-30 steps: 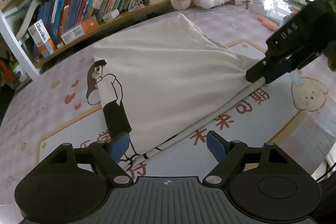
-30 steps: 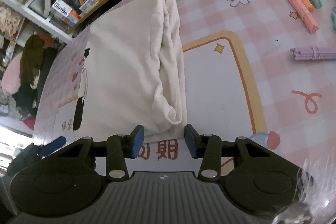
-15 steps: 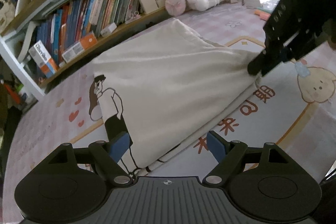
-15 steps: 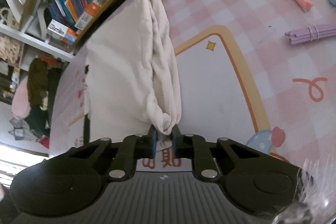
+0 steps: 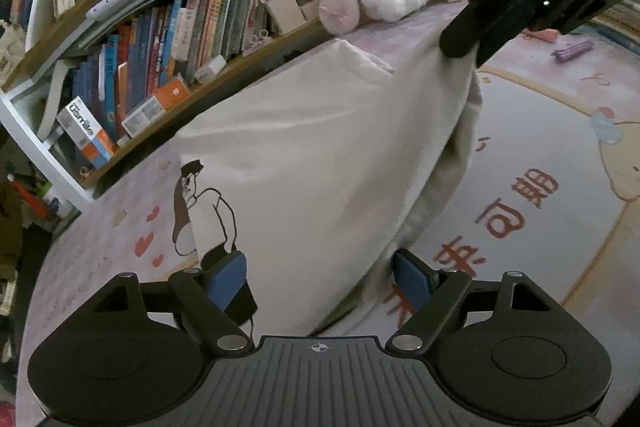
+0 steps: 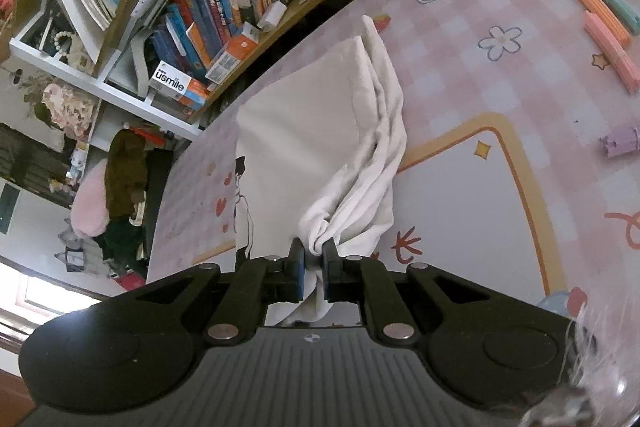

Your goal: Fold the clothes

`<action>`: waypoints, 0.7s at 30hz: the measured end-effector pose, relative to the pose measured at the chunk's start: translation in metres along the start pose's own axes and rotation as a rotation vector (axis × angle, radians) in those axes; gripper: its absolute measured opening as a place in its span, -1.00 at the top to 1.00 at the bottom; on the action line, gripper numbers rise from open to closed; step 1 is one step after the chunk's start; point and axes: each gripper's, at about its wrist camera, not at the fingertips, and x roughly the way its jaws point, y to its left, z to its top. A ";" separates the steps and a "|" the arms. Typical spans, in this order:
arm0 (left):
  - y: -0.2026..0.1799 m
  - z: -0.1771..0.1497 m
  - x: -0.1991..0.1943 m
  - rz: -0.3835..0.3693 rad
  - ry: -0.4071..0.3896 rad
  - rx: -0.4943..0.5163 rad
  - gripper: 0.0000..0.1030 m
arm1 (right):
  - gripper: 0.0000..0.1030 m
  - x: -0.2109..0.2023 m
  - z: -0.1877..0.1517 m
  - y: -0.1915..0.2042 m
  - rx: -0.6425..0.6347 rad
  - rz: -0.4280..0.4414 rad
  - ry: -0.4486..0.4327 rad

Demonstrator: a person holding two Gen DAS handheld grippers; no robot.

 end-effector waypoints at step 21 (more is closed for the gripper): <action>0.015 0.010 0.001 -0.021 -0.005 0.003 -0.62 | -0.50 0.005 -0.055 0.026 -0.833 -0.258 0.058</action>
